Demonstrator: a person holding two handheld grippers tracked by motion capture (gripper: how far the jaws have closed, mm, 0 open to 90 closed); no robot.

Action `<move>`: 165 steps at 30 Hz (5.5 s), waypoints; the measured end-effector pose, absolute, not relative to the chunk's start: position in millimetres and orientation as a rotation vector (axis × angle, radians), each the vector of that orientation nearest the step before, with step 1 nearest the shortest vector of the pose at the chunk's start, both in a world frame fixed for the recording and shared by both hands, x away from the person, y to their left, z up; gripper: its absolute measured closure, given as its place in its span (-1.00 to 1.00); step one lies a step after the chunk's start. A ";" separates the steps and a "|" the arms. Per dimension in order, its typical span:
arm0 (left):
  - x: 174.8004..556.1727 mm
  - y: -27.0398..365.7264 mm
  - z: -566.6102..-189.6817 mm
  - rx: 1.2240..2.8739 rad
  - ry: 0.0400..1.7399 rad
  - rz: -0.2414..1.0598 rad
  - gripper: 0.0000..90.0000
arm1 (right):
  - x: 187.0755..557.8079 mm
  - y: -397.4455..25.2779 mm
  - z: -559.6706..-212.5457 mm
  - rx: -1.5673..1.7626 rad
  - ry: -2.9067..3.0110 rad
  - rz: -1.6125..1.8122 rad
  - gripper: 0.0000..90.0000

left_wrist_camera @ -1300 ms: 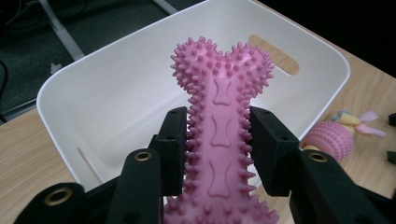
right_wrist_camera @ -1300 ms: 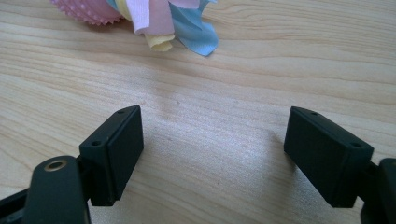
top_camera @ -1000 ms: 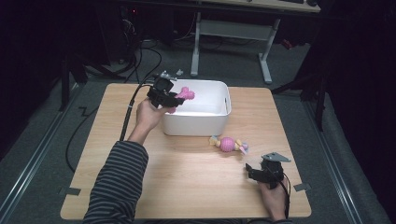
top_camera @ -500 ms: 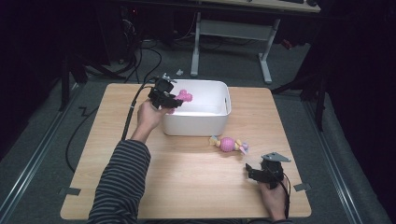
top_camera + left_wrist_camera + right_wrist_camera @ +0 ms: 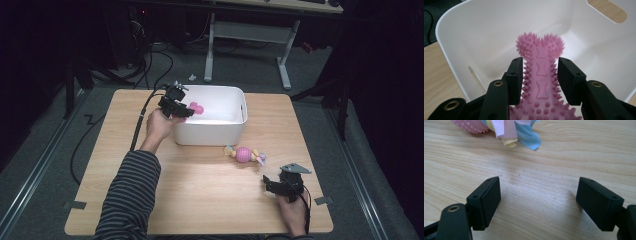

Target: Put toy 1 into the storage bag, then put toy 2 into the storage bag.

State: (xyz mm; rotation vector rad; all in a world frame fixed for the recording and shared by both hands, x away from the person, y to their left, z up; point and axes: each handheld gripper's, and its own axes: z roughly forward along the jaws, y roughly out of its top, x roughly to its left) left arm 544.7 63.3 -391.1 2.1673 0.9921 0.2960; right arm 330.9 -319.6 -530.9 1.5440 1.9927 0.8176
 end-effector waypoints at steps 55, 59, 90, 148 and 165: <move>416.7 161.8 -382.0 1.875 0.935 0.420 -0.26 | 331.0 -320.0 -530.7 1.550 1.992 0.823 -0.53; 407.9 173.1 -389.0 1.850 0.958 0.416 -0.26 | 331.0 -320.0 -530.7 1.550 1.991 0.823 -0.53; 381.7 185.8 -477.6 1.829 1.093 0.327 -0.31 | 331.8 -319.9 -530.8 1.553 1.986 0.822 -0.53; 395.0 150.8 -536.1 2.054 1.164 0.507 -0.40 | 325.8 -317.0 -524.6 1.477 2.049 0.855 -0.49; 395.1 151.0 -536.1 2.054 1.166 0.506 -0.41 | 336.2 -288.6 -478.7 1.249 2.108 1.011 -0.45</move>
